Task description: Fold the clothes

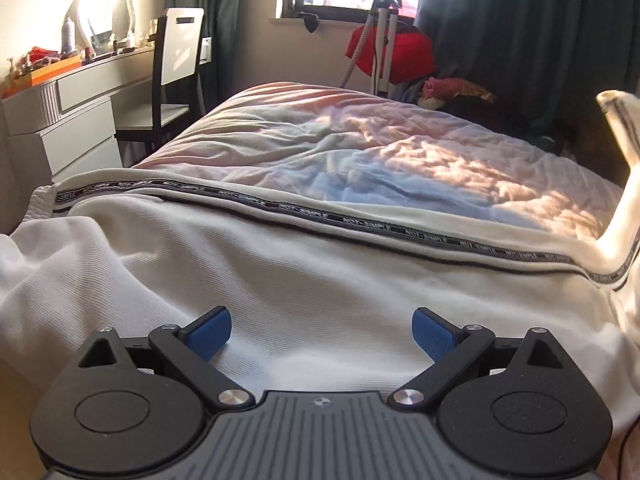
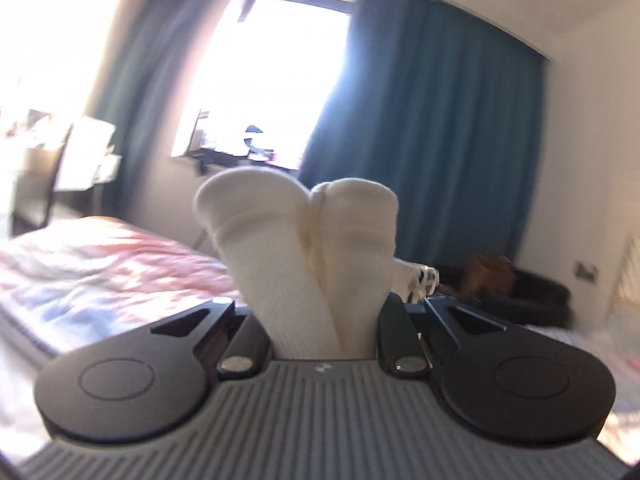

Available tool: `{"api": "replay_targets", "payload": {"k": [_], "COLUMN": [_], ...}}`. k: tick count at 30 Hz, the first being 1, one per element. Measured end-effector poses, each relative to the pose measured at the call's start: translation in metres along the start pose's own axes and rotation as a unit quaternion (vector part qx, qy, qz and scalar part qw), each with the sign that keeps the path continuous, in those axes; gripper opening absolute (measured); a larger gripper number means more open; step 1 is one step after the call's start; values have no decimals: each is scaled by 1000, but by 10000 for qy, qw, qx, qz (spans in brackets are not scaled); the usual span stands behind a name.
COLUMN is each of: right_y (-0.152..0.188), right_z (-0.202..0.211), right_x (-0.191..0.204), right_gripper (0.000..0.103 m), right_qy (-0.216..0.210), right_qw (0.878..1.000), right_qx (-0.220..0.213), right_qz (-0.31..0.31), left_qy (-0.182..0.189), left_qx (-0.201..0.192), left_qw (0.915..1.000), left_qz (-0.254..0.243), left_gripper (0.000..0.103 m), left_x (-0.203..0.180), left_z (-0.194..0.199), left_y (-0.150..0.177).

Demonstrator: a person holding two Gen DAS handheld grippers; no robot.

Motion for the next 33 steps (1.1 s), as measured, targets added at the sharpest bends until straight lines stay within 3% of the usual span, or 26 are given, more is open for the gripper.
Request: {"api": "replay_targets", "payload": {"k": [3, 7, 10, 15, 21, 23, 24, 25, 28, 33], "right_y": [11, 50, 59, 29, 44, 39, 37, 35, 28, 15], "right_z": [9, 23, 28, 36, 38, 38, 38, 39, 50, 76], "right_x": [54, 119, 137, 137, 161, 154, 150, 147, 136, 117], "right_gripper": [13, 14, 14, 14, 16, 18, 20, 29, 74, 77], "right_qy": [-844, -1969, -2197, -2301, -2782, -2980, -3077, -3173, -3467, -3935], "right_qw": [9937, 9644, 9567, 9619, 9476, 9444, 9422, 9395, 9292, 9044], "right_qx": [32, 569, 839, 283, 721, 896, 983, 1070, 1264, 1528], "right_qz": [742, 1672, 1718, 1447, 1392, 1058, 891, 723, 221, -615], "left_qy": [-120, -38, 138, 461, 836, 906, 933, 953, 1005, 1238], "left_qx": [-114, -78, -18, -134, -149, -152, -160, -164, -157, -87], "left_qw": [9999, 9999, 9998, 9978, 9926, 9911, 9905, 9901, 9889, 9870], "left_qz": [-2, 89, 138, 460, 870, 962, 995, 1020, 1084, 1026], "left_gripper": [98, 98, 97, 96, 96, 96, 96, 96, 96, 97], "left_x": [7, 11, 11, 17, 26, 28, 29, 30, 30, 26], "left_z": [2, 2, 0, 0, -2, -1, -1, 0, 1, 5], "left_y": [-7, -10, -10, -15, -19, -20, -20, -20, -19, -15]}}
Point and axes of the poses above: each gripper's, at about its wrist camera, not at the fingertips, and z roughly against the way its jaws point, x to its left, y to its underside, the point moved 2 cm from there along -z, roughly the way its jaws point, and after that the axes turned 6 degrees about z, right-handed, at the moved point
